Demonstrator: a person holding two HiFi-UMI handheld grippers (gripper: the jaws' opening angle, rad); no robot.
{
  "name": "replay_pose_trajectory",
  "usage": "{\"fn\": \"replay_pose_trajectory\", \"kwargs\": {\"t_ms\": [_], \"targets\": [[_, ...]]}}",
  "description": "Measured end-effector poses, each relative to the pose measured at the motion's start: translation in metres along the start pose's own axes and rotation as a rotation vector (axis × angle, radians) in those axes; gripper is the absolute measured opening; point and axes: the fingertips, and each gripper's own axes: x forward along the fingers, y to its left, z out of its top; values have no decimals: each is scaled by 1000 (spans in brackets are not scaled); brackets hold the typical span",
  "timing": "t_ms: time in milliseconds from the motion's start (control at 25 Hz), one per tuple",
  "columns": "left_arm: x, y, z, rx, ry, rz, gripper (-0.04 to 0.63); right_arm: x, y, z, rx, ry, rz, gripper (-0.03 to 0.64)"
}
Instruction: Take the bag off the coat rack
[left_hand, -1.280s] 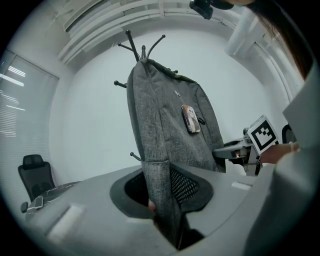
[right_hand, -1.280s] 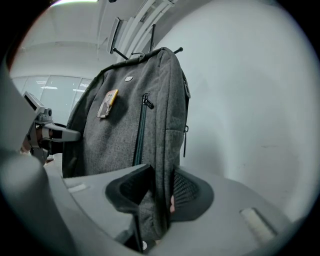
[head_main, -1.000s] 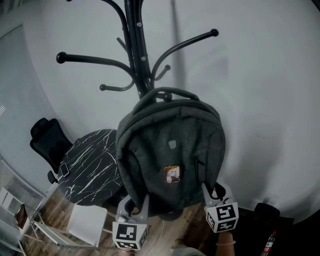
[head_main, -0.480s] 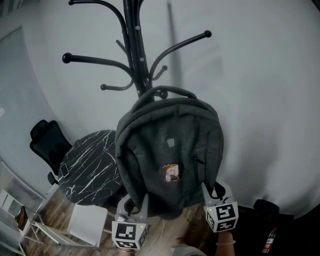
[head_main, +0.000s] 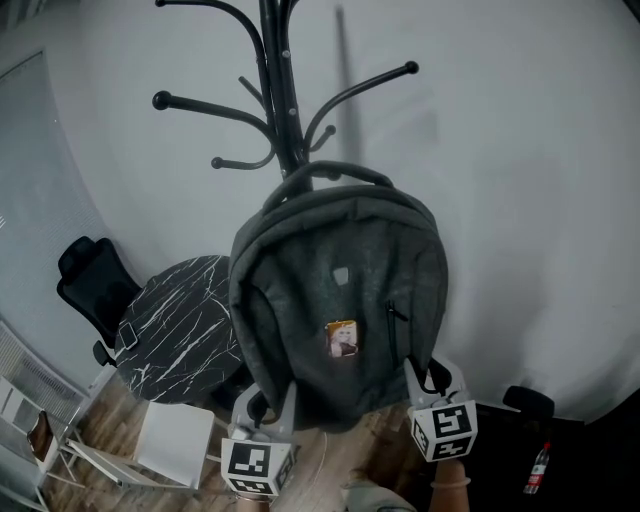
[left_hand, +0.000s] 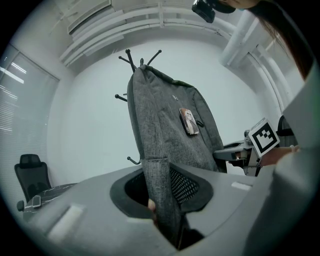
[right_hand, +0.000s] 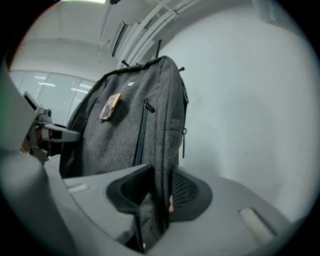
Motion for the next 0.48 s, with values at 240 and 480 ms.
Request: {"fn": "replay_pose_trajectory", "kwargs": {"t_ms": [240, 480], "targets": [[-14, 0, 6, -13, 1, -2, 92, -15, 7, 7, -9, -2, -9, 104], [-22, -3, 5, -15, -20, -5, 91, -24, 10, 8, -17, -16, -12, 101]]}}
